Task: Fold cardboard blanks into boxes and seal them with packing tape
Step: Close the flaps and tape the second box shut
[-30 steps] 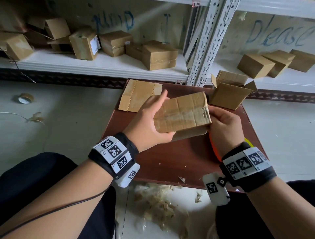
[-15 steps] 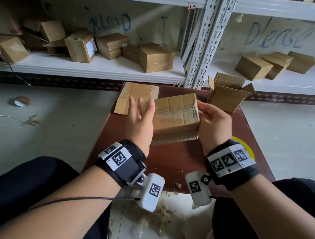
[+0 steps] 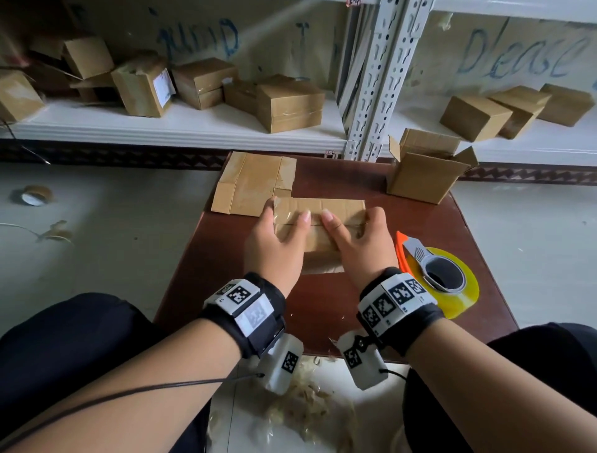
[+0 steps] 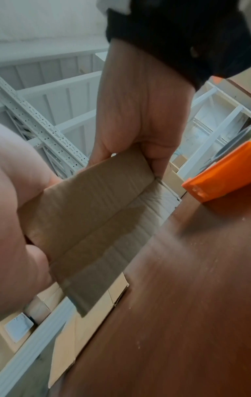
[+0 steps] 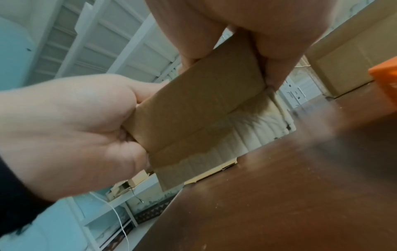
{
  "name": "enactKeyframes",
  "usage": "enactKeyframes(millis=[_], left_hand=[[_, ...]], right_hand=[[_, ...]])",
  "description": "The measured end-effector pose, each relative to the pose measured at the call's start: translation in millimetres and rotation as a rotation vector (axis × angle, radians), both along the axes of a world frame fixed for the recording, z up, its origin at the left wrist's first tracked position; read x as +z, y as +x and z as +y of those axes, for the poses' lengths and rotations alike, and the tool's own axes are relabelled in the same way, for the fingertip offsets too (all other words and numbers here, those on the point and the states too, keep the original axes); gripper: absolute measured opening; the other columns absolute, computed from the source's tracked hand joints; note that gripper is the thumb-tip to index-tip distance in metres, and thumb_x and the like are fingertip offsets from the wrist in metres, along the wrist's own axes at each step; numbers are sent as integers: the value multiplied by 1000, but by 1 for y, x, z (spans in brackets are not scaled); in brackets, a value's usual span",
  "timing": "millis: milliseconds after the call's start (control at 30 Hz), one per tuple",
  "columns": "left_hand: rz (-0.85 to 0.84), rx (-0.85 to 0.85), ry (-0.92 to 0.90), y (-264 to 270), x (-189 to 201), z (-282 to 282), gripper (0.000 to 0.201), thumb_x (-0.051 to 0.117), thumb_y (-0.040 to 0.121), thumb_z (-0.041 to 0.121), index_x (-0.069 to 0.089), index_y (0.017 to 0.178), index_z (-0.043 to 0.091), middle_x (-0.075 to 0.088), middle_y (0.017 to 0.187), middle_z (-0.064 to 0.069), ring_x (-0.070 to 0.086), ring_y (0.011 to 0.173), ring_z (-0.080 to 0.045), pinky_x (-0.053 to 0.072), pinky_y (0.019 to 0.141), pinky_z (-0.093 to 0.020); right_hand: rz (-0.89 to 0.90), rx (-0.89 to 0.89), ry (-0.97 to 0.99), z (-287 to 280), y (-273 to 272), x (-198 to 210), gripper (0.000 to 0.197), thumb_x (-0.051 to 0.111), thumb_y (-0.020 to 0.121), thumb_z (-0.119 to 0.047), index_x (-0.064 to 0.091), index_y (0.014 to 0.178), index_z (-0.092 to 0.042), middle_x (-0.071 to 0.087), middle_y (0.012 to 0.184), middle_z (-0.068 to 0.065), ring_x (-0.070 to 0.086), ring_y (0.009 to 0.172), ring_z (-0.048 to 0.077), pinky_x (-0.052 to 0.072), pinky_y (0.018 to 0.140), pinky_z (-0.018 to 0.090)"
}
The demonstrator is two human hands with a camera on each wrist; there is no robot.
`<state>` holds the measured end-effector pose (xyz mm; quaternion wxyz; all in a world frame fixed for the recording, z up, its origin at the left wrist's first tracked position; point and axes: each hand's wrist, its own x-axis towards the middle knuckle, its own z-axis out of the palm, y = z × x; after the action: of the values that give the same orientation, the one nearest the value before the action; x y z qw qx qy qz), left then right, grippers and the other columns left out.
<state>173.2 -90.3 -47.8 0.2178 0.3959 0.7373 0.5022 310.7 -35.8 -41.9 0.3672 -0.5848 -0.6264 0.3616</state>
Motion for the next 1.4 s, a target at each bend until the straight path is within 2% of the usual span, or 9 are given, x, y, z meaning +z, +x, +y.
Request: enactKeyframes(millis=[200, 300, 400, 500, 667, 900, 1067, 1200, 1400], left_hand=[[-69, 37, 76, -9, -5, 14, 47, 45, 107, 49, 49, 74, 16, 57, 69, -5, 55, 71, -25, 41, 69, -35], [-96, 48, 79, -12, -1, 17, 51, 39, 110, 44, 40, 65, 19, 42, 50, 8, 42, 55, -13, 32, 60, -34], [-30, -22, 49, -6, 6, 17, 40, 46, 105, 53, 60, 95, 18, 65, 82, 12, 64, 91, -22, 45, 76, -31], [131, -113, -65, 0, 14, 10, 91, 65, 84, 74, 44, 147, 12, 59, 144, -5, 55, 133, -24, 45, 100, -29], [341, -89, -86, -8, 15, 13, 66, 47, 101, 63, 50, 141, 10, 71, 122, -14, 65, 115, -35, 54, 88, -40], [-8, -3, 25, -21, 3, 21, 54, 35, 111, 41, 34, 62, 19, 37, 55, 2, 40, 56, -20, 28, 59, -36], [-38, 3, 0, -6, -3, 17, 41, 31, 112, 43, 55, 100, 13, 58, 88, 1, 58, 89, -24, 34, 73, -29], [181, -84, 37, 3, 2, 12, 69, 60, 96, 59, 46, 142, 10, 59, 135, -7, 57, 124, -22, 45, 99, -28], [39, -58, 63, 2, 3, 14, 68, 75, 84, 61, 47, 130, 19, 65, 120, 5, 64, 108, -15, 50, 85, -27]], right_hand=[[-9, 4, 117, 16, 8, 0, 34, 56, 104, -50, 57, 101, -16, 64, 84, -11, 60, 75, 3, 43, 63, 25], [51, -27, 137, 18, 8, 1, 31, 51, 108, -44, 59, 102, -15, 61, 84, -11, 57, 74, 4, 40, 68, 27], [60, -50, 71, 11, 1, -3, 35, 47, 109, -46, 52, 107, -12, 54, 82, -10, 53, 76, 13, 33, 66, 28], [54, -21, 13, 0, -5, -7, 54, 59, 97, -61, 45, 112, -11, 56, 87, -5, 54, 72, 12, 37, 57, 25], [-48, -52, -17, 2, -4, -7, 57, 58, 95, -68, 45, 112, -15, 58, 89, -6, 55, 72, 5, 35, 51, 18], [-62, -88, 230, 11, 7, -5, 36, 40, 112, -38, 53, 90, -12, 57, 72, -4, 50, 63, 4, 35, 55, 24], [24, -86, 191, 12, 8, -1, 45, 36, 113, -40, 55, 78, -19, 54, 72, -6, 48, 63, 0, 34, 57, 14], [24, 7, -6, 2, 0, -4, 57, 34, 105, -65, 56, 105, -13, 63, 91, -4, 58, 81, 12, 42, 70, 29], [35, -18, -62, 0, -1, -10, 59, 52, 92, -75, 45, 86, -17, 54, 79, -1, 51, 67, 15, 42, 61, 30]])
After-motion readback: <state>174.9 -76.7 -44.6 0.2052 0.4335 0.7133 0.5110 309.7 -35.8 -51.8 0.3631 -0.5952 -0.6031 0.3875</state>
